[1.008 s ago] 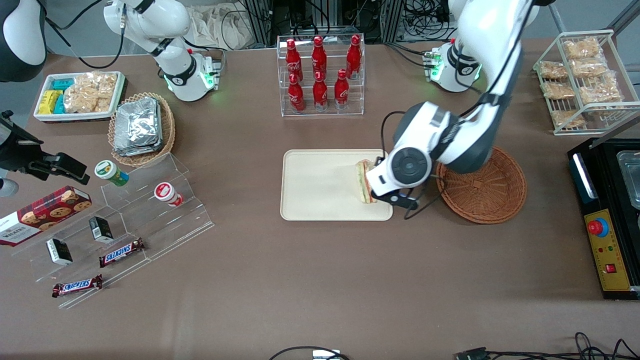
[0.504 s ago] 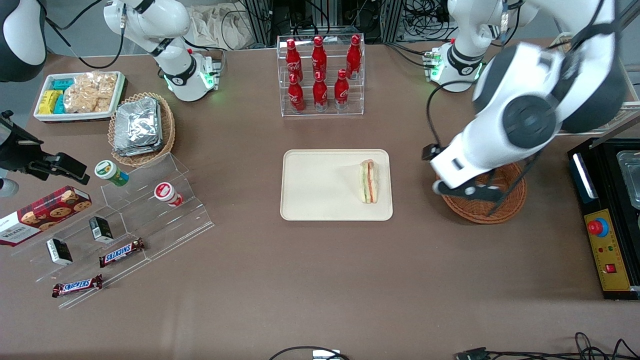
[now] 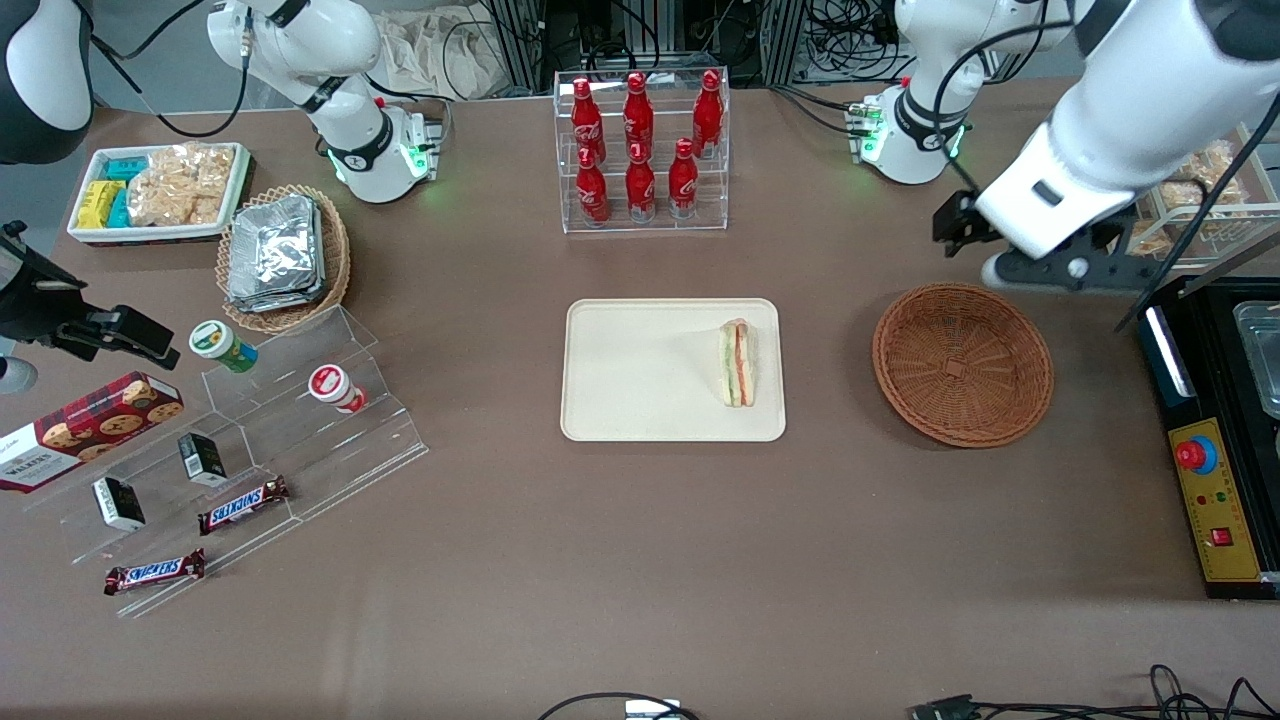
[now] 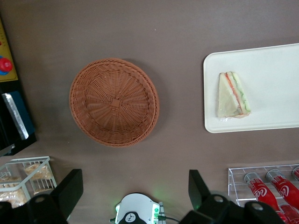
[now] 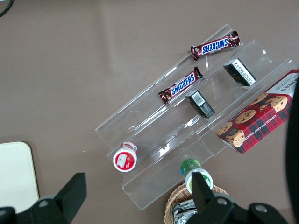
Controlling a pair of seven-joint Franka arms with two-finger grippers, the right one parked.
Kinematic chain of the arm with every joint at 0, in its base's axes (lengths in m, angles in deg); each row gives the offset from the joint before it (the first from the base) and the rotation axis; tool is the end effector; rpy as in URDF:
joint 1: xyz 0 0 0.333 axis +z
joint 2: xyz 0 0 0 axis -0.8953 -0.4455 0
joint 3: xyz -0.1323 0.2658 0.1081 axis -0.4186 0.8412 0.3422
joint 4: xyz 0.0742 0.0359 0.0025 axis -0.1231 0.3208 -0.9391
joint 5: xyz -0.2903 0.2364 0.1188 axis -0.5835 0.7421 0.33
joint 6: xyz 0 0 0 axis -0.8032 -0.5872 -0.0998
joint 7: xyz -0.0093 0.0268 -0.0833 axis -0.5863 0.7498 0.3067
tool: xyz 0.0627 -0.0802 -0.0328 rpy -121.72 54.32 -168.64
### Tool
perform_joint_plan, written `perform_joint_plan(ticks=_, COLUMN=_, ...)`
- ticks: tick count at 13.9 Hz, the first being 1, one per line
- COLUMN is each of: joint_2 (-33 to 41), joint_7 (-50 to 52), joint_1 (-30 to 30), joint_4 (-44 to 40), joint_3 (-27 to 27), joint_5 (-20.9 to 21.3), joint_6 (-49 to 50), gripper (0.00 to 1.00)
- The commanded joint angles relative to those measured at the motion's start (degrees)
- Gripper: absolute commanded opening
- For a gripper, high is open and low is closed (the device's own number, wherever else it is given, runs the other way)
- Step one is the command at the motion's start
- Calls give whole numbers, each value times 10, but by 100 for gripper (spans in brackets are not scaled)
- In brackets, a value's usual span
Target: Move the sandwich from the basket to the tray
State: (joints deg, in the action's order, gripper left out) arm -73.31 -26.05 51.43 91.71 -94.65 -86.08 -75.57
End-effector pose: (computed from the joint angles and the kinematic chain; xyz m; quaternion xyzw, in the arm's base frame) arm 0.5170 -0.1635 0.6461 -0.9943 0.0571 0.0751 0.0494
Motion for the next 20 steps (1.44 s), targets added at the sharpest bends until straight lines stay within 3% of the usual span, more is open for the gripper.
perform_joint_plan(ticks=1, joint_2=54, joint_7=-9, joint_1=7, joint_4=59, joint_3=13, joint_5=-2, joint_6=-8, gripper=100)
perform_joint_plan(ticks=7, joint_2=68, joint_7=-66, joint_1=122, joint_4=65, joint_3=11, joint_5=-33, joint_6=-7, gripper=100)
perform_joint_plan(ticks=13, joint_2=46, joint_7=-59, joint_1=118, joint_4=36, joint_3=15, joint_5=-7, joint_6=-7, gripper=100)
perform_joint_plan(ticks=20, joint_2=46, joint_7=-64, joint_1=118, joint_4=38, joint_3=16, joint_5=-5, joint_6=-6, gripper=100)
